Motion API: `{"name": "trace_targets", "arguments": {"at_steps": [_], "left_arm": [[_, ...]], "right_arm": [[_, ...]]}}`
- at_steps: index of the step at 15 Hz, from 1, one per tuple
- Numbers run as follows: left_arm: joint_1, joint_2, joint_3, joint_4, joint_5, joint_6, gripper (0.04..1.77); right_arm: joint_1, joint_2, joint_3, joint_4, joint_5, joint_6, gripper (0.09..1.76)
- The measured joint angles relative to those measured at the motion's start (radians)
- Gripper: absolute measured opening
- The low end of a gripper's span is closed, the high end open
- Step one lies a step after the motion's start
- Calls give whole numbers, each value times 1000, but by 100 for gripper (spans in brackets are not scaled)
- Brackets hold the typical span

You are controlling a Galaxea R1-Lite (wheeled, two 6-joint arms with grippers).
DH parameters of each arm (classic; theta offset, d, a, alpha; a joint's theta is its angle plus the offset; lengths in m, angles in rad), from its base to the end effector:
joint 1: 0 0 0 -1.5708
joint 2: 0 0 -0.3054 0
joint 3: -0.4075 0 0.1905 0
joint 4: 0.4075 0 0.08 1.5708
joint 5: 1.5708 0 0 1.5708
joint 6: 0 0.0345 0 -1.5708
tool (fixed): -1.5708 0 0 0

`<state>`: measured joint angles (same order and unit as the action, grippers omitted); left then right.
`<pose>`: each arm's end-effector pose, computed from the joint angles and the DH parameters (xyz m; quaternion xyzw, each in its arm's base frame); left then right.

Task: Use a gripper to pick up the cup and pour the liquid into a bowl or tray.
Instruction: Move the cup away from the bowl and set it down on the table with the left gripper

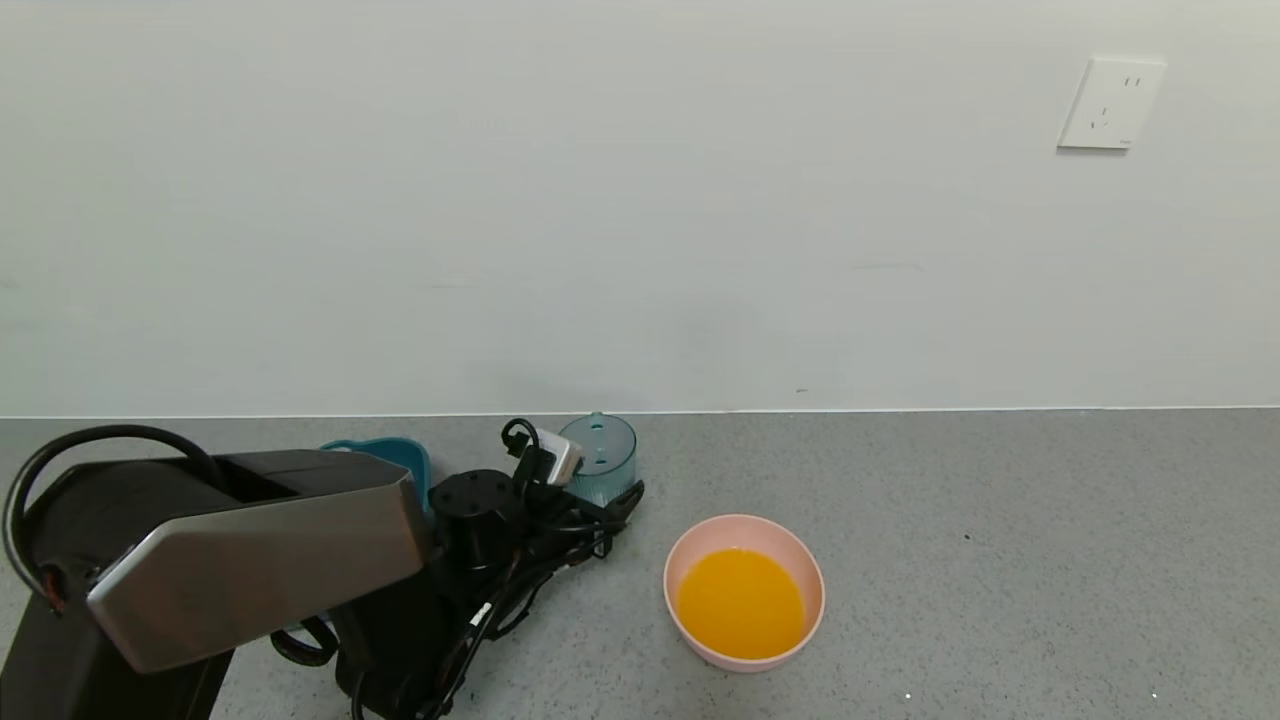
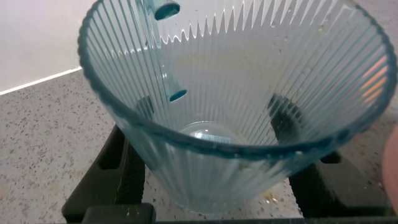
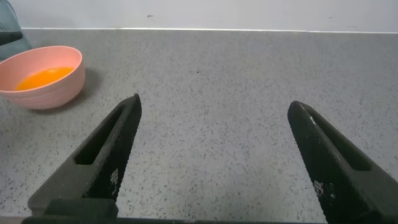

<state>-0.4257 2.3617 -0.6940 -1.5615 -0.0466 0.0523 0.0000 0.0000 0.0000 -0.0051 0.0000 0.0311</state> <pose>0.3538 -0.1622 0.0212 0.0354 0.0460 -0.2349 0.9703 -0.0160 0.0000 0.0761 0.0155 -0.0025 0.0000 0.9999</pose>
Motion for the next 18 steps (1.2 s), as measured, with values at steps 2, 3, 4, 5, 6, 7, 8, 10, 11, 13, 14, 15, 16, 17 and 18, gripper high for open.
{"name": "trace_targets", "arguments": {"at_steps": [2,3,4,5,6,7,8,10,11,13,14,15,16,17,18], "left_arm": [[6,28,-26,0,-1,1,129],[8,40,-37,0,-2,1,129],[10,52,-46,0,-2,3,129],[11,61,-52,1,-2,4,129],[13,68,-59,1,-2,4,129],[15,76,-68,0,-2,3,129],[17,84,-73,1,-1,2,129],[19,95,-82,0,-1,0,129],[21,100,-89,0,-1,0,129],[25,107,-95,0,-1,-6,129],[26,109,-96,1,-1,-10,129],[26,110,-96,1,-2,-15,129],[25,111,-96,0,-2,-17,129],[26,112,-96,0,-2,-18,129],[26,112,-96,1,-2,-23,129]], "right_arm": [[0,0,0,0,0,-1,171],[0,0,0,0,0,0,171],[0,0,0,0,0,0,171],[0,0,0,0,0,-1,171],[0,0,0,0,0,-1,171],[0,0,0,0,0,0,171],[0,0,0,0,0,-1,171],[0,0,0,0,0,-1,171],[0,0,0,0,0,-1,171],[0,0,0,0,0,-1,171],[0,0,0,0,0,-1,171],[0,0,0,0,0,0,171],[0,0,0,0,0,-1,171],[0,0,0,0,0,-1,171],[0,0,0,0,0,-1,171]]}}
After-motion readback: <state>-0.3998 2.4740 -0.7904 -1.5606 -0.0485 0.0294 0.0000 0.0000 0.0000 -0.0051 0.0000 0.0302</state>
